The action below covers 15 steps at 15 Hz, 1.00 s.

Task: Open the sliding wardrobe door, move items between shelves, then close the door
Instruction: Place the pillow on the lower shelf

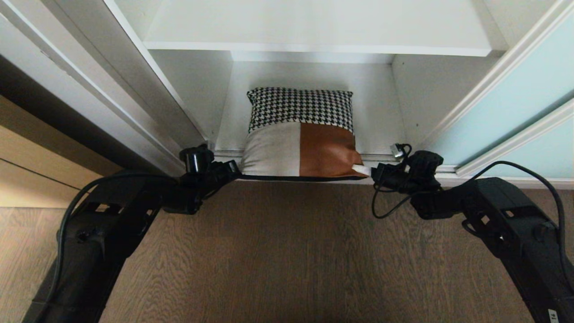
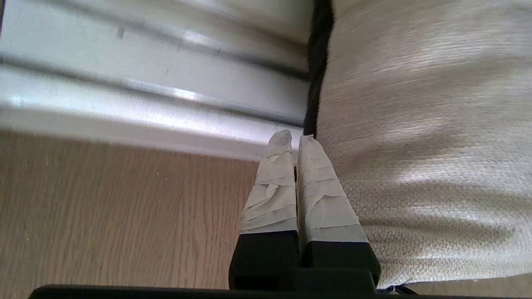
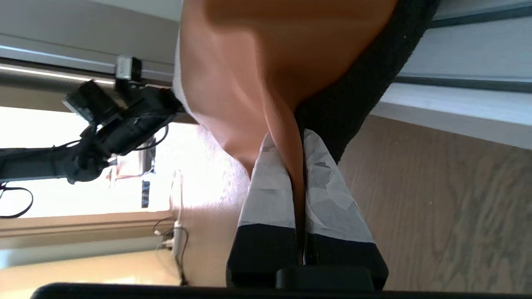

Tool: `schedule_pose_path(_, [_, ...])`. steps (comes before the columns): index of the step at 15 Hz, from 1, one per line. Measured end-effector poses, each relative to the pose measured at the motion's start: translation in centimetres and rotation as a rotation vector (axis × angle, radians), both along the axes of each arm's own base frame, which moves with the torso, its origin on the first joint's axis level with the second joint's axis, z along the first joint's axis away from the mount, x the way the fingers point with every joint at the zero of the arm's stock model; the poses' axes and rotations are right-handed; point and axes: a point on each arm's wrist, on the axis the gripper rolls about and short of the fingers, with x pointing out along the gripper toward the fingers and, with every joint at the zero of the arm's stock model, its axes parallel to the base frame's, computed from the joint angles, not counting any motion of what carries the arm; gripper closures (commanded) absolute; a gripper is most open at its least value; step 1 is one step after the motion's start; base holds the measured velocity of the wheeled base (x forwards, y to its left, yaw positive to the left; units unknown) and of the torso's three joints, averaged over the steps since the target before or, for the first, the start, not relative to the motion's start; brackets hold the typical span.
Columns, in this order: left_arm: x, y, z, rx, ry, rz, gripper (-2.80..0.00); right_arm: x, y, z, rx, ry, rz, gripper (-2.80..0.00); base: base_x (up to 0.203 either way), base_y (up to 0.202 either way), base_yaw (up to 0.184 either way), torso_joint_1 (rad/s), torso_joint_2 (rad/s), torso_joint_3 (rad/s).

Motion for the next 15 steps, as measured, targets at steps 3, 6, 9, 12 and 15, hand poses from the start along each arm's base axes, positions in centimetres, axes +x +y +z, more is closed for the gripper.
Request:
schedule_pose_path(3, [-0.01,-0.24,0.07,0.031,-0.031,-0.007,0.0,0.06,-0.12,-0.52,0.0,-0.015,-0.011,0.0,0.0,0.0,0.0,0.0,0.0,0.0])
schedule_pose_path(6, [0.01,-0.29,-0.19,0.033,-0.028,-0.009,0.0,0.11,-0.2,-0.95,-0.001,-0.025,-0.017,0.0,0.149,0.0,0.0,-0.001,0.0,0.0])
schedule_pose_path(9, [0.0,-0.29,-0.43,0.034,-0.023,-0.009,0.0,0.12,-0.22,-1.08,-0.001,-0.014,-0.019,0.0,0.195,0.0,0.0,0.004,0.0,0.0])
schedule_pose_path(12, [-0.05,-0.29,-0.61,0.038,-0.019,-0.007,0.0,0.12,-0.22,-1.05,-0.001,-0.013,-0.019,0.0,0.194,0.0,0.001,0.004,0.0,-0.001])
schedule_pose_path(15, [-0.1,-0.36,-0.76,0.054,-0.018,-0.009,0.0,0.12,-0.22,-1.1,-0.002,0.001,-0.019,0.0,0.193,-0.003,0.001,0.003,0.0,-0.002])
